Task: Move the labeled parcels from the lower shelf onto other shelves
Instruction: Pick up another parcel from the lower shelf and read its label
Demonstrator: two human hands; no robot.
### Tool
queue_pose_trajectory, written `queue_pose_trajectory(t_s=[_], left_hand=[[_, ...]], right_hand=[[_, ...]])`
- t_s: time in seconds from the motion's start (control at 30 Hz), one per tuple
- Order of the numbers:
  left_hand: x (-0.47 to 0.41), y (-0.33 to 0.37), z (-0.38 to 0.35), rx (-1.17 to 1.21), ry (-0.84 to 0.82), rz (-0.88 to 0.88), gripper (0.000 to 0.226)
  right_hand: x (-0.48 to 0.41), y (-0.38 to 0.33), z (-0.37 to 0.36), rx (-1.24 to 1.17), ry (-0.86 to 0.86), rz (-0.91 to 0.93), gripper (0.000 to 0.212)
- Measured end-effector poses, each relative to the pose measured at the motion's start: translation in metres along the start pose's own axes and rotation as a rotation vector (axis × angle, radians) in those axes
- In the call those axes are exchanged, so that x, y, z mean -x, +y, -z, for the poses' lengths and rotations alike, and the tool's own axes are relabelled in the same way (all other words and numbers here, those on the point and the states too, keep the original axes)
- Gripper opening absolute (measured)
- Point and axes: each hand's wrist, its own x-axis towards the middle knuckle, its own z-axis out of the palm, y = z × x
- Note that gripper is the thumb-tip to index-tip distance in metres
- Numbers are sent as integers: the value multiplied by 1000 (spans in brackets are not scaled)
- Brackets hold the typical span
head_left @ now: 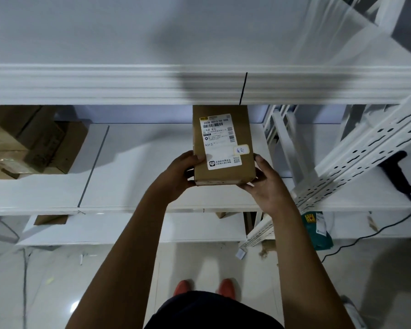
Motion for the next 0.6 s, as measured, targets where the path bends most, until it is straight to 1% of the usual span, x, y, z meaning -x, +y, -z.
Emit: queue_pose_trajectory(t_s=[0.07,0.1,0.13,0.2,0.23,0.37,0.4,0.5,0.53,0.6], left_hand=[[2,9,8,-55,-84,9,81],[3,12,10,-87,-121,13,85],[5,15,12,-121,-155,17,88],[9,20,14,-175,-203,28,96],[11,22,14,-186,-214,31,100],[23,36,13,-222,-238,22,111],[27,41,12,-245,-240,25,113],[37,54,9,-301,-234,36,118],[40,58,7,-306,-223,30,123],[46,68,3,-295,-196,8,138]], right_hand=[[5,-12,2,119,-82,24,79],[7,-18,3,163,-118,33,86],[6,-22,4,192,-144,46,84],[5,-29,5,224,-164,63,68],[5,-33,5,234,-163,61,65],[15,-45,1,245,-229,28,61],[19,-49,-1,248,-247,9,64],[32,-61,-4,273,-299,-52,83],[36,-64,-3,275,-309,-63,84],[40,-68,-2,282,-332,-70,67]])
